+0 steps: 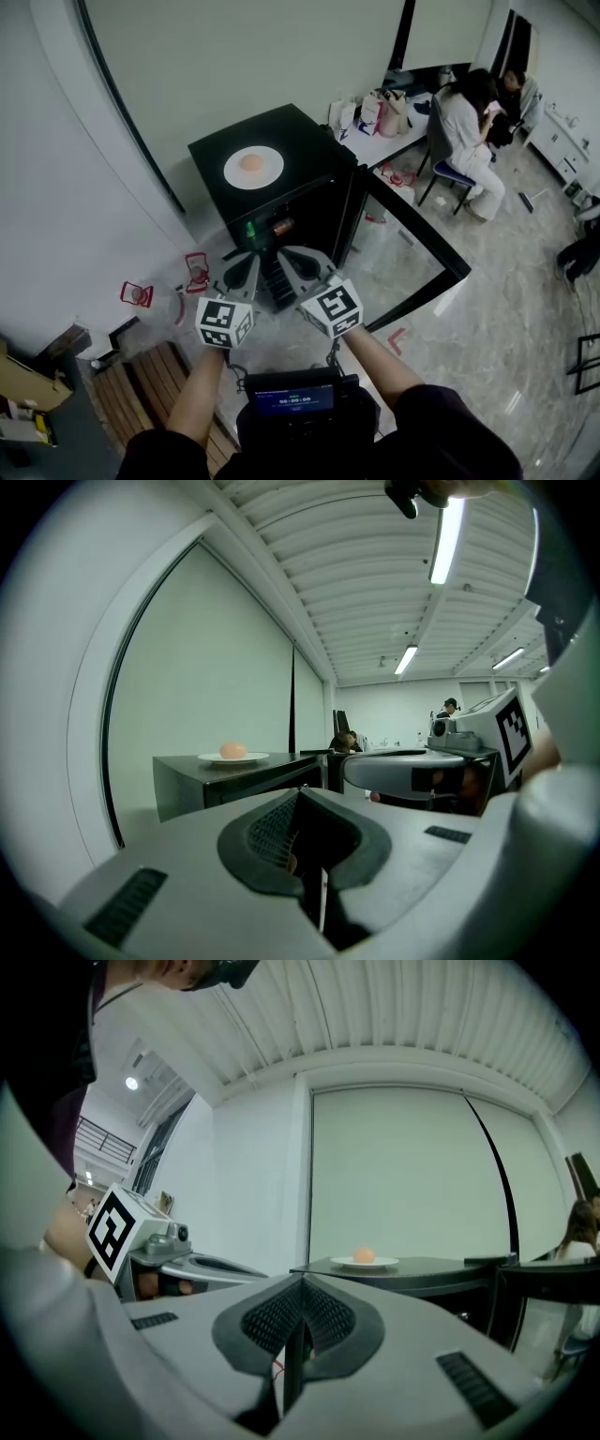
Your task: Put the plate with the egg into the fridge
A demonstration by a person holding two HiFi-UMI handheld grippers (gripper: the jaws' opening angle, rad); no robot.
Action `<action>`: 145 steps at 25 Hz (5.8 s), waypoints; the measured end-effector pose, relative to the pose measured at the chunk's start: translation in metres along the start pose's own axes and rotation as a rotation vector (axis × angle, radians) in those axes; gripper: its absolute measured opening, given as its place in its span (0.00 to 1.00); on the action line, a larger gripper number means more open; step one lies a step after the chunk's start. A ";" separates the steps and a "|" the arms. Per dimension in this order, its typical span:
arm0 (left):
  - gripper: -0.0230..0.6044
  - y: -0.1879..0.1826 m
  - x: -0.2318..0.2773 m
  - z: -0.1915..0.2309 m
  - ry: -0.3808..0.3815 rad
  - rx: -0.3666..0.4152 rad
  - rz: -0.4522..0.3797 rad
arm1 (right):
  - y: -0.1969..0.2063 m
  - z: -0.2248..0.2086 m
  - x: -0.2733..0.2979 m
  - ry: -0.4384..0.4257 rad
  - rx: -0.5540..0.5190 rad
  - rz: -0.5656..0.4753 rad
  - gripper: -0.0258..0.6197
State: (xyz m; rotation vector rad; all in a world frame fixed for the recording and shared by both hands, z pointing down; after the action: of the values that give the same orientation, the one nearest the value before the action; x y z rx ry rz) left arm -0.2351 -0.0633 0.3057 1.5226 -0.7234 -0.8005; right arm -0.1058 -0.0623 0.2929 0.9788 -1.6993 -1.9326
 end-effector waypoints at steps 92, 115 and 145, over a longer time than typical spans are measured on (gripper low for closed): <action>0.07 -0.025 0.085 0.001 -0.013 1.432 0.431 | -0.068 -0.144 0.175 -0.368 -0.198 0.091 0.05; 0.07 0.005 0.043 -0.176 -0.007 1.433 0.462 | -0.026 -0.095 -0.137 0.046 0.017 -0.158 0.05; 0.07 0.259 0.049 -0.195 0.208 1.357 0.497 | 0.172 -0.081 -0.175 0.102 -0.027 0.061 0.05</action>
State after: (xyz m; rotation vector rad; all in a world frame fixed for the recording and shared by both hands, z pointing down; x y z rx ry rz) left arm -0.0460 -0.0181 0.5703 2.3611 -1.5492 0.3844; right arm 0.0443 -0.0316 0.5008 0.9863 -1.6236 -1.8308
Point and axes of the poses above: the fingertips, and each gripper's own axes: x forward along the fingers, z to its left, y out of its underside, the point moved 6 cm from there along -x, backward along the fingers, and after that the axes turned 12 degrees about -z, right-handed, at the moved point
